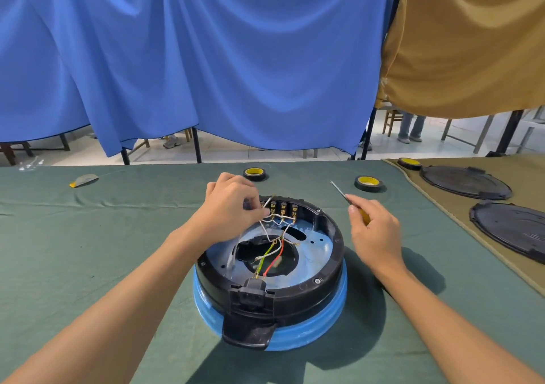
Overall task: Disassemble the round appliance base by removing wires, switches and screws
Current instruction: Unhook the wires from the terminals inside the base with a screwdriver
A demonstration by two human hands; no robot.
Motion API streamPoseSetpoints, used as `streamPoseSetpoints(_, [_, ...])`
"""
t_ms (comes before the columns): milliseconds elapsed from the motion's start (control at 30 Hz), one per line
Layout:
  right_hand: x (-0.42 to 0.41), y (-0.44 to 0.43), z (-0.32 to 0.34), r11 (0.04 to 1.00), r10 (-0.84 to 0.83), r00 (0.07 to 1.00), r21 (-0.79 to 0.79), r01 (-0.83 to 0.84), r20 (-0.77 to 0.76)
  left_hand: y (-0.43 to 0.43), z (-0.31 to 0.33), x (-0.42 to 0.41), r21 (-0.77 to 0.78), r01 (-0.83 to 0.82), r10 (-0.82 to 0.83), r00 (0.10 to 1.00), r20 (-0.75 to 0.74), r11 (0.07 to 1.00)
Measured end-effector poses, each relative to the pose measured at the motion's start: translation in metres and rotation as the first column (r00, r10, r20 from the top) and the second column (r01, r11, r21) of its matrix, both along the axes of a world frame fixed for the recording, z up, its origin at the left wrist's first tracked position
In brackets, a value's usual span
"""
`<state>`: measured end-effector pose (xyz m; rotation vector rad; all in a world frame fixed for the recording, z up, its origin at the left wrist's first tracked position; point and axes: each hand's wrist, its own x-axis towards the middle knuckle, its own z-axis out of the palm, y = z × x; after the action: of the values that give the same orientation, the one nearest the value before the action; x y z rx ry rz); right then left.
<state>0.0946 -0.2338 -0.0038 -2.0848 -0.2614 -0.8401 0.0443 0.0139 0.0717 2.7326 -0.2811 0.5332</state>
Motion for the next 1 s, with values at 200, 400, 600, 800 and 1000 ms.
streamPoseSetpoints(200, [-0.005, 0.001, 0.035, 0.915, 0.254, 0.942, 0.370, -0.161, -0.219, -0.052, 0.029, 0.005, -0.444, -0.021, 0.077, 0.991, 0.108, 0.896])
streamPoseSetpoints(400, [-0.016, -0.022, 0.077, 0.629, 0.756, 0.569, 0.603, -0.491, -0.325, -0.110, 0.036, 0.012, -0.745, -0.039, 0.045, 0.999, -0.012, 0.666])
streamPoseSetpoints(600, [-0.018, -0.040, 0.082, 0.627, 0.761, 0.540, 0.621, -0.470, -0.360, -0.143, 0.027, 0.018, -0.879, -0.046, -0.030, 0.997, -0.068, 0.475])
streamPoseSetpoints(800, [-0.014, -0.044, 0.075, 0.667, 0.722, 0.569, 0.615, -0.420, -0.395, -0.155, 0.016, 0.025, -0.889, -0.007, -0.039, 0.999, -0.028, 0.458])
streamPoseSetpoints(1000, [0.004, -0.054, 0.046, 0.969, 0.234, 0.743, 0.090, -0.229, -0.627, -0.127, -0.011, 0.029, 0.110, -0.086, 0.098, 0.989, -0.110, 0.990])
